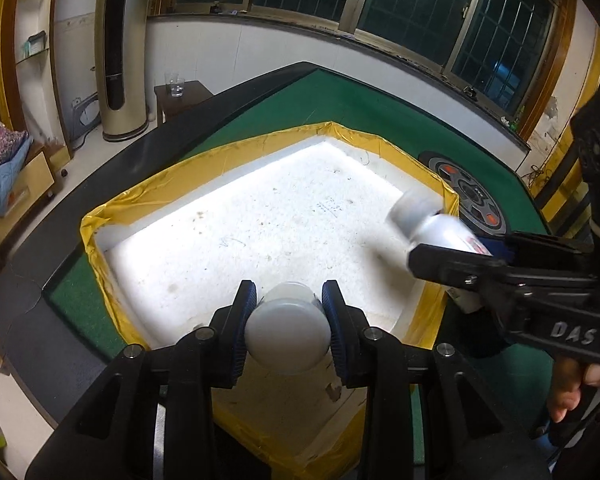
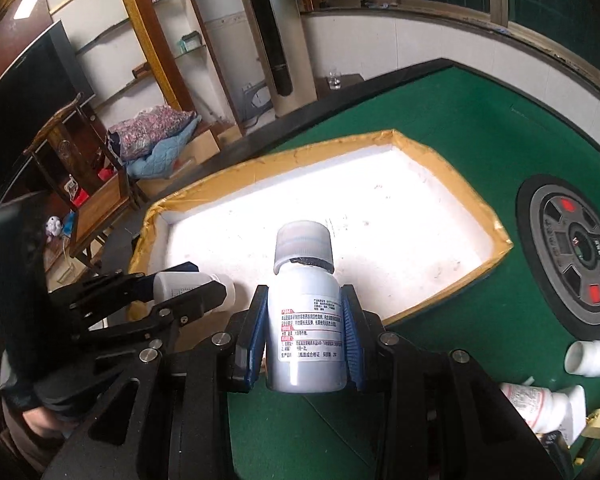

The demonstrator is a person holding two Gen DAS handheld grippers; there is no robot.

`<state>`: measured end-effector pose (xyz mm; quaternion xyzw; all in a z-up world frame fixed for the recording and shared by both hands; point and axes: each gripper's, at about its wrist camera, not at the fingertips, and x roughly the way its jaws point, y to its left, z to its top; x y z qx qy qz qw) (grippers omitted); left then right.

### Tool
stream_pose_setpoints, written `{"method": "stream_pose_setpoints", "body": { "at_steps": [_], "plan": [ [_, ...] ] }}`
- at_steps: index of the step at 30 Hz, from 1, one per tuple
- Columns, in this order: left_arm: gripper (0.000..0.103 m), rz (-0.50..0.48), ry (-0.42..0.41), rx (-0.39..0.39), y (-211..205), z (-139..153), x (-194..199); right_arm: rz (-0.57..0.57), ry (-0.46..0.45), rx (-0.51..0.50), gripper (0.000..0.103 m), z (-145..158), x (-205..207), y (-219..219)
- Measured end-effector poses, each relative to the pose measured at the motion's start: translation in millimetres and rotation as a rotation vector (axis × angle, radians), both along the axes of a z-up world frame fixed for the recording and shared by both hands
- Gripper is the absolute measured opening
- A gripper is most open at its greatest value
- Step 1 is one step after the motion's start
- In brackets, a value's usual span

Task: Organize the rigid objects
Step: 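Carry both white bottles over the foam tray and lower them inside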

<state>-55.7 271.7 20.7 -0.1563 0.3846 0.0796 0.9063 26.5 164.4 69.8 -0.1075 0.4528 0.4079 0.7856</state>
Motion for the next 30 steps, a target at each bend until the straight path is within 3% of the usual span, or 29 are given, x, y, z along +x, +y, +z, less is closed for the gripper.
{"method": "stream_pose_setpoints", "body": {
  "at_steps": [4,11,15,20,30],
  "plan": [
    [0.032,-0.007,-0.006,0.012,-5,-1,7,-0.021,0.028,-0.035,0.031,-8,6,-3],
    [0.031,-0.004,0.009,0.034,-18,-5,13,-0.071,-0.024,-0.112,0.031,-7,13,-10],
    [0.031,0.015,-0.001,0.003,-8,-1,11,-0.119,0.012,-0.072,0.031,-5,27,-19],
    [0.031,0.063,0.002,0.005,15,0,8,-0.047,0.059,0.025,0.031,4,10,-7],
    [0.031,0.066,0.013,0.202,-2,-7,4,0.006,0.116,0.058,0.031,-27,6,25]
  ]
}}
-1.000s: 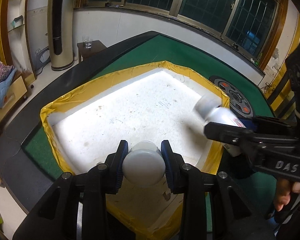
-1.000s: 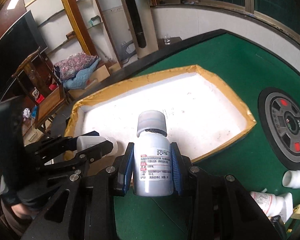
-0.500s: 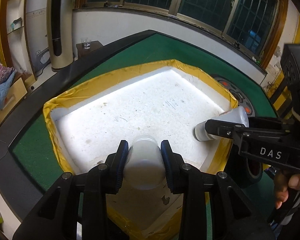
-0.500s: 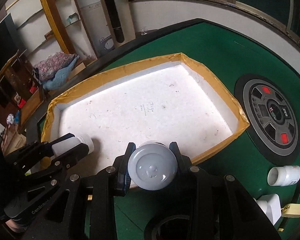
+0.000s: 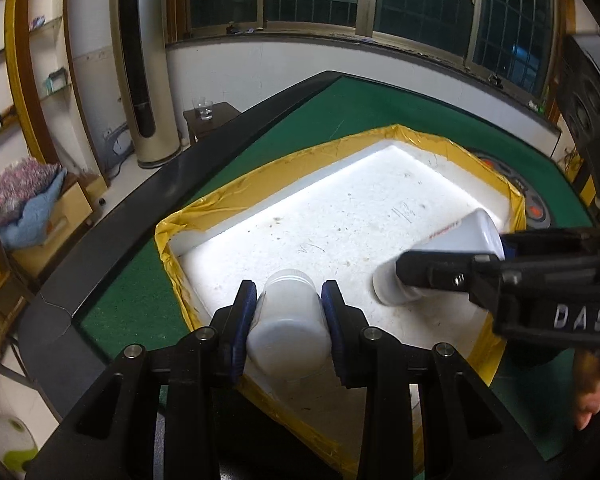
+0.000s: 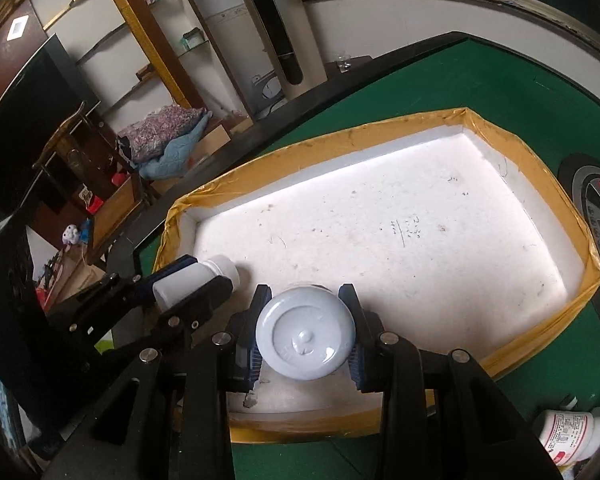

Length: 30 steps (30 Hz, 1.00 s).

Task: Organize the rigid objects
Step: 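Carry both white bottles over the foam tray and lower them inside, then open both grippers to release the bottles in the tray and withdraw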

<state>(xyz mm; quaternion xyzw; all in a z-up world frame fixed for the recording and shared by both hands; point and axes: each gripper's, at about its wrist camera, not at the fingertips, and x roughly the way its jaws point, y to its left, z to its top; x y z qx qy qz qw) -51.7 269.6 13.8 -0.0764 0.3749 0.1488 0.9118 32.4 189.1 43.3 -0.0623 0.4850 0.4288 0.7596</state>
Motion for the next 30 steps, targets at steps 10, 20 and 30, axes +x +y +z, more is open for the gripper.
{"method": "stream_pose_setpoints", "body": {
  "at_steps": [10,20,30],
  "plan": [
    [0.034,-0.008,0.005,-0.007,-6,3,-4,-0.001,0.01,0.002,0.031,3,4,-16],
    [0.049,-0.043,0.021,-0.018,-19,10,-9,0.014,0.002,-0.008,0.032,10,1,-24],
    [0.049,-0.038,-0.005,-0.052,-18,20,-24,-0.001,-0.006,0.048,0.033,21,-13,-46]
  ]
}}
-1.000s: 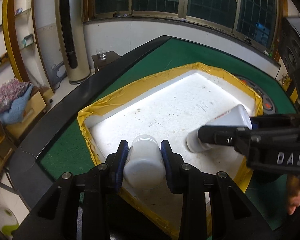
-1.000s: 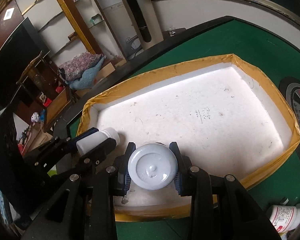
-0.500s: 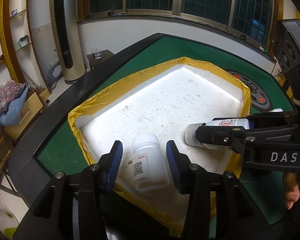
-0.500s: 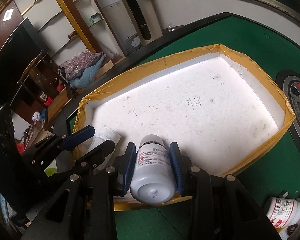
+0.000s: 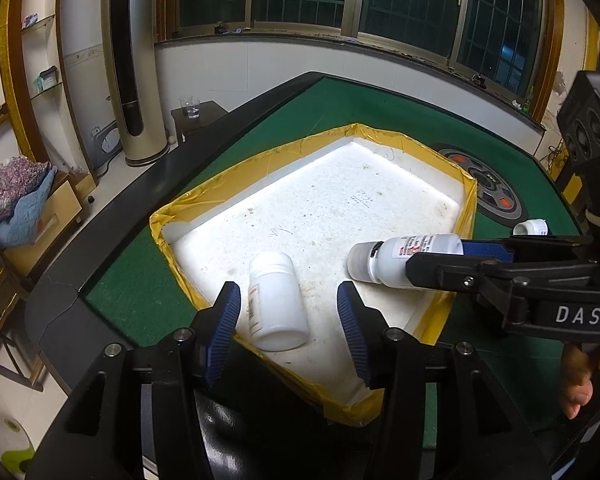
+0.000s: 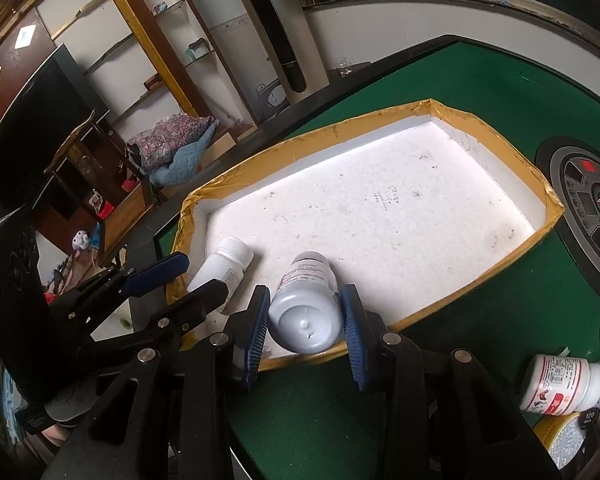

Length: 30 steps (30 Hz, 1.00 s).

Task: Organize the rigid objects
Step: 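Open both grippers to release the bottles in the tray and withdraw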

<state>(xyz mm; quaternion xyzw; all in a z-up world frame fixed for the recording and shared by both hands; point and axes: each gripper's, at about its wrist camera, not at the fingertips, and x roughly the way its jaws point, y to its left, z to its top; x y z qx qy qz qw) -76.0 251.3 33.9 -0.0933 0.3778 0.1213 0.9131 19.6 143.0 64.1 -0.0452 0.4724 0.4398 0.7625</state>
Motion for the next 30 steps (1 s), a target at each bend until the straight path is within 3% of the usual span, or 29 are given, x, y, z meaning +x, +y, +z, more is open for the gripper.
{"method": "stream_pose_setpoints", "body": {
  "at_steps": [6,11,19,26,30],
  "plan": [
    [0.049,0.005,-0.006,-0.008,-1,3,-3,0.018,-0.038,0.027,0.033,7,-14,-2],
    [0.049,0.013,-0.01,-0.021,0,5,-6,0.064,-0.088,-0.007,0.031,2,-27,12],
    [0.049,0.053,-0.005,-0.022,9,2,-11,0.056,-0.018,0.01,0.031,-15,-23,18],
    [0.049,0.057,-0.003,-0.017,6,2,-13,0.038,-0.005,0.048,0.033,-5,-25,2],
    [0.049,0.049,-0.002,-0.014,2,4,-13,0.011,-0.02,0.073,0.04,2,-28,-14]
  ]
}}
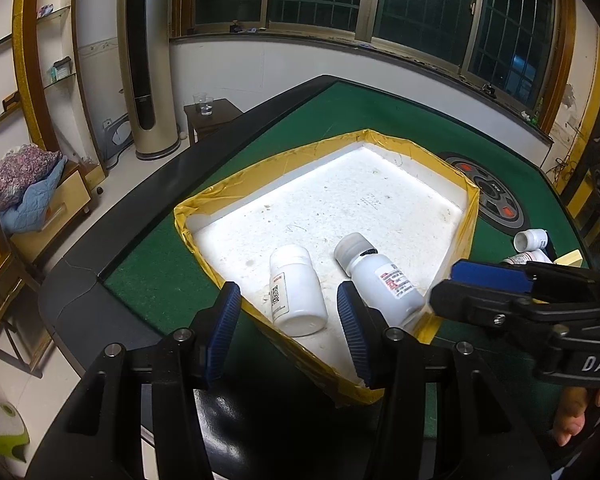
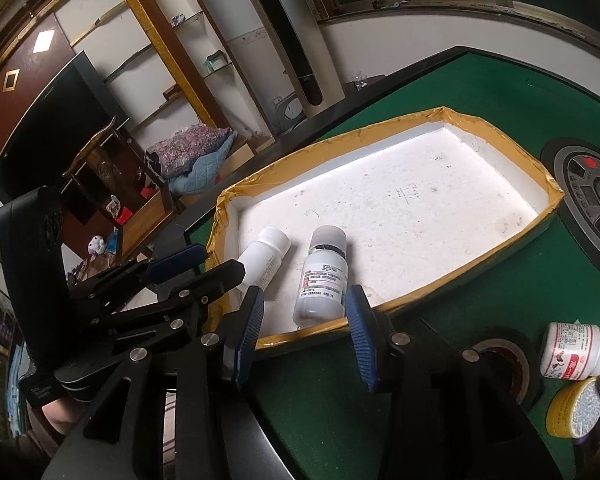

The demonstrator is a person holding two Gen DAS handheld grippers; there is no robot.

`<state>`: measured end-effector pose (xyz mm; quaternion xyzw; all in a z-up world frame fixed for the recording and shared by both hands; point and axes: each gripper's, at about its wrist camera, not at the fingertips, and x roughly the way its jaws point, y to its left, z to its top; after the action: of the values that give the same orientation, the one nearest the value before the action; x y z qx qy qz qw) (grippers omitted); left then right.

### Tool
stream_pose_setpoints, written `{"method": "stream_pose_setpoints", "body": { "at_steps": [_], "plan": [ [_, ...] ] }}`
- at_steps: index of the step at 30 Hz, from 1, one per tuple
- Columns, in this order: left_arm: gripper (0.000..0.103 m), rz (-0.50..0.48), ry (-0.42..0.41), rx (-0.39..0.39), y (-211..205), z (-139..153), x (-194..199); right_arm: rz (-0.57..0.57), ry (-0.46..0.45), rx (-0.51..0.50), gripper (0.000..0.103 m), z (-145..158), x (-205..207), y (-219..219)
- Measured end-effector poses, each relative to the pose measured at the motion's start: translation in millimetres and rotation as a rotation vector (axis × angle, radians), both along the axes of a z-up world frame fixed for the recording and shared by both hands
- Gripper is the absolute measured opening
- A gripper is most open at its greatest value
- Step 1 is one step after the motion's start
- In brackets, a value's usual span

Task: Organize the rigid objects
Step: 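Open both grippers to release the bottles in the tray and withdraw, then grasp the black tape roll with the left gripper while the right gripper grasps the black plastic part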

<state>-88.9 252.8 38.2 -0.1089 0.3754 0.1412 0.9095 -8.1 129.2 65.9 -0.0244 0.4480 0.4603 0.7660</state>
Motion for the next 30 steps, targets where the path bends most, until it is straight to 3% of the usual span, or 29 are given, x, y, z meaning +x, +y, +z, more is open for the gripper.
{"method": "stream_pose_setpoints", "body": {
  "at_steps": [2,6,9,15,23,25,27,30],
  "plan": [
    [0.049,0.001,0.003,0.004,-2,1,0,-0.025,-0.003,0.004,0.046,2,-1,-10],
    [0.049,0.008,0.007,0.015,-5,2,2,-0.075,-0.007,0.018,0.049,2,-3,-33],
    [0.049,0.006,0.007,0.018,-6,3,2,-0.125,-0.023,0.015,0.061,1,-4,-51],
    [0.049,-0.004,0.006,0.043,-17,5,4,-0.208,-0.038,0.041,0.073,5,-7,-89],
    [0.049,-0.023,0.001,0.057,-28,9,4,-0.291,-0.057,0.03,0.078,4,-13,-137],
    [0.054,-0.03,0.0,0.062,-32,10,5,-0.311,-0.053,0.039,0.084,4,-14,-146],
    [0.072,-0.032,-0.011,0.067,-35,12,4,-0.327,-0.048,0.046,0.087,2,-14,-154],
    [0.075,-0.035,-0.031,0.086,-42,18,2,-0.344,-0.027,0.053,0.09,-2,-13,-162]
  ]
}}
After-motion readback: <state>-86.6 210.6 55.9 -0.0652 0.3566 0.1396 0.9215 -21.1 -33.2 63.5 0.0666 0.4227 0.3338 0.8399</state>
